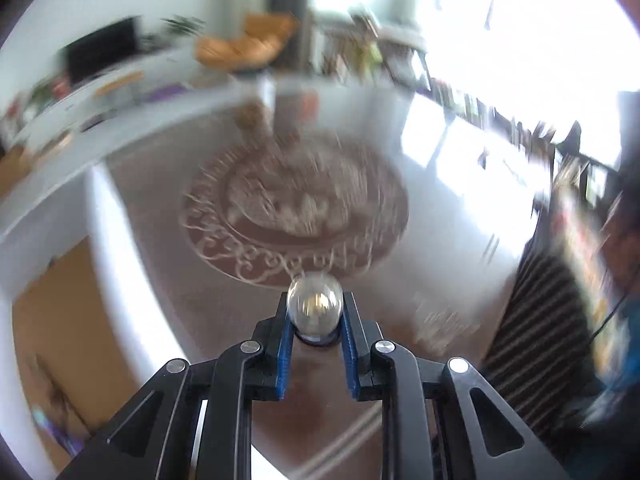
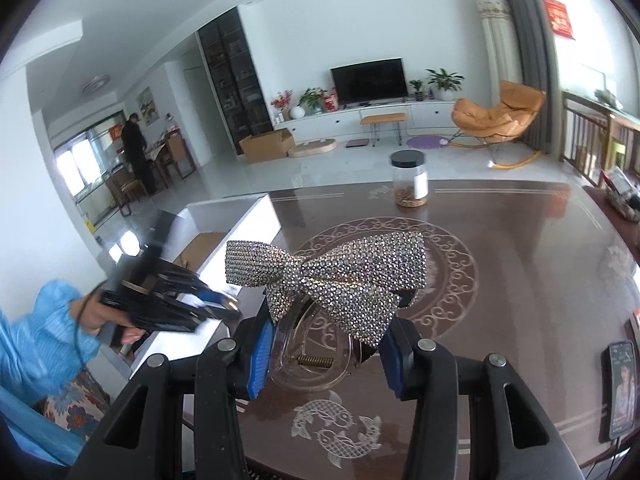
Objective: Organize objects
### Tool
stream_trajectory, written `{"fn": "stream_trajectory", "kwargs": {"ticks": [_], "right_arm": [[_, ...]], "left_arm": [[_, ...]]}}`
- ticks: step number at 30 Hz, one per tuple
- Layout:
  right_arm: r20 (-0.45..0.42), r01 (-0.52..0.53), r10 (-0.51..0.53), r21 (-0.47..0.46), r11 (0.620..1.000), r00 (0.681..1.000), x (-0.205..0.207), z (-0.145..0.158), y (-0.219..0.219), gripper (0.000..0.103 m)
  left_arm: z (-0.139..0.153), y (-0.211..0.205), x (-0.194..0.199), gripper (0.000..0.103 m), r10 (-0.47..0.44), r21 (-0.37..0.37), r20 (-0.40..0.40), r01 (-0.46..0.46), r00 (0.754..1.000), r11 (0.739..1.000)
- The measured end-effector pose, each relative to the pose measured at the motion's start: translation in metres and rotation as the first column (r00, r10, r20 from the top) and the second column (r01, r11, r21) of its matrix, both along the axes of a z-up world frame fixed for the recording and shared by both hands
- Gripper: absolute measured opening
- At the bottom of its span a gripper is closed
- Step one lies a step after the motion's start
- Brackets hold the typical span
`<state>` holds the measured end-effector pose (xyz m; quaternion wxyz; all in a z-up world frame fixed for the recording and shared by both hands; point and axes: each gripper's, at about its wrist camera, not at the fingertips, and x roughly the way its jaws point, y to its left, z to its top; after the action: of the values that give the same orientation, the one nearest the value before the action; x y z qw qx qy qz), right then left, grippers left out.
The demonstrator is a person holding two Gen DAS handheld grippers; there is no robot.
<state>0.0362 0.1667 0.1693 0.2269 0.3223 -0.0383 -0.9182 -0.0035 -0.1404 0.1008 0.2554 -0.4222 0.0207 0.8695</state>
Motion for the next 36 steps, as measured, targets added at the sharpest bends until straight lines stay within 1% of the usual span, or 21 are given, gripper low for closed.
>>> {"fn": "stream_trajectory", "kwargs": {"ticks": [3,7,9,11,13,15,16,17,18,20,21,23,25,26,27,28,29,30,31,33,36], "right_arm": [[0.007,-0.061,0.061,0.009,0.998,0.998,-0.009,0.001,-0.029,0.046],[0.015,-0.207,0.207,0.008,0.978,0.978,-0.021,0.009,-0.094,0.046],[0.035,-0.296,0.296,-0.002,0.955,0.955,-0.026,0.01,-0.131,0.046],[0.088,-0.395,0.395,-0.008,0.918,0.915,-0.029,0.004,-0.177,0.046],[0.169,-0.483,0.476,0.002,0.875,0.863,-0.039,-0.008,-0.229,0.046],[0.252,-0.534,0.511,0.028,0.845,0.822,-0.051,-0.026,-0.277,0.047],[0.289,-0.554,0.522,0.035,0.832,0.802,-0.055,-0.034,-0.294,0.05],[0.336,-0.574,0.531,0.038,0.818,0.778,-0.059,-0.045,-0.312,0.053],[0.383,-0.585,0.531,0.031,0.811,0.756,-0.063,-0.055,-0.327,0.062],[0.445,-0.577,0.516,0.002,0.817,0.732,-0.074,-0.068,-0.344,0.069],[0.468,-0.57,0.507,-0.007,0.821,0.724,-0.077,-0.072,-0.348,0.07],[0.476,-0.548,0.487,-0.011,0.836,0.733,-0.08,-0.071,-0.346,0.071],[0.452,-0.534,0.479,-0.008,0.845,0.752,-0.086,-0.061,-0.336,0.08],[0.439,-0.525,0.471,0.004,0.851,0.765,-0.087,-0.057,-0.332,0.083],[0.426,-0.514,0.458,0.02,0.858,0.78,-0.088,-0.052,-0.328,0.085],[0.413,-0.505,0.448,0.034,0.862,0.793,-0.088,-0.049,-0.324,0.085],[0.407,-0.502,0.444,0.043,0.864,0.798,-0.087,-0.046,-0.32,0.085],[0.402,-0.5,0.44,0.051,0.865,0.803,-0.088,-0.043,-0.317,0.085],[0.399,-0.495,0.434,0.061,0.867,0.808,-0.088,-0.039,-0.314,0.085],[0.397,-0.496,0.429,0.079,0.865,0.811,-0.088,-0.037,-0.312,0.085],[0.391,-0.507,0.43,0.116,0.854,0.814,-0.082,-0.038,-0.31,0.085]], "left_arm": [[0.035,-0.047,0.039,0.021,0.13,0.126,-0.063,-0.121,0.99,0.985],[0.062,-0.112,0.07,0.021,0.265,0.168,-0.079,-0.249,0.961,0.954],[0.069,-0.148,0.083,0.021,0.338,0.149,-0.026,-0.331,0.941,0.932],[0.066,-0.179,0.087,0.021,0.411,0.123,0.031,-0.412,0.911,0.903],[0.048,-0.203,0.079,0.022,0.48,0.046,0.091,-0.485,0.873,0.873],[0.026,-0.224,0.068,0.023,0.551,-0.03,0.152,-0.553,0.821,0.832],[0.015,-0.228,0.063,0.025,0.567,-0.036,0.182,-0.571,0.803,0.82],[0.006,-0.235,0.058,0.037,0.585,-0.042,0.21,-0.59,0.784,0.806],[-0.003,-0.241,0.054,0.044,0.612,-0.054,0.226,-0.618,0.757,0.784],[-0.008,-0.244,0.053,0.067,0.644,-0.078,0.207,-0.644,0.736,0.761],[-0.011,-0.24,0.052,0.07,0.666,-0.109,0.171,-0.658,0.726,0.745],[-0.009,-0.231,0.05,0.08,0.691,-0.165,0.103,-0.673,0.715,0.721],[-0.001,-0.22,0.048,0.09,0.735,-0.267,-0.006,-0.709,0.678,0.652],[0.008,-0.214,0.051,0.09,0.753,-0.294,-0.061,-0.733,0.655,0.614],[0.016,-0.21,0.056,0.09,0.772,-0.291,-0.133,-0.769,0.622,0.57],[0.022,-0.208,0.062,0.09,0.781,-0.256,-0.156,-0.788,0.605,0.559],[0.03,-0.212,0.071,0.094,0.8,-0.214,-0.155,-0.81,0.58,0.546],[0.032,-0.214,0.076,0.097,0.842,-0.165,-0.115,-0.846,0.527,0.507],[0.031,-0.215,0.078,0.103,0.869,-0.149,-0.073,-0.867,0.489,0.475],[0.026,-0.218,0.084,0.103,0.912,-0.126,0.015,-0.904,0.409,0.407],[0.014,-0.211,0.089,0.103,0.926,-0.136,0.081,-0.917,0.368,0.376]]}}
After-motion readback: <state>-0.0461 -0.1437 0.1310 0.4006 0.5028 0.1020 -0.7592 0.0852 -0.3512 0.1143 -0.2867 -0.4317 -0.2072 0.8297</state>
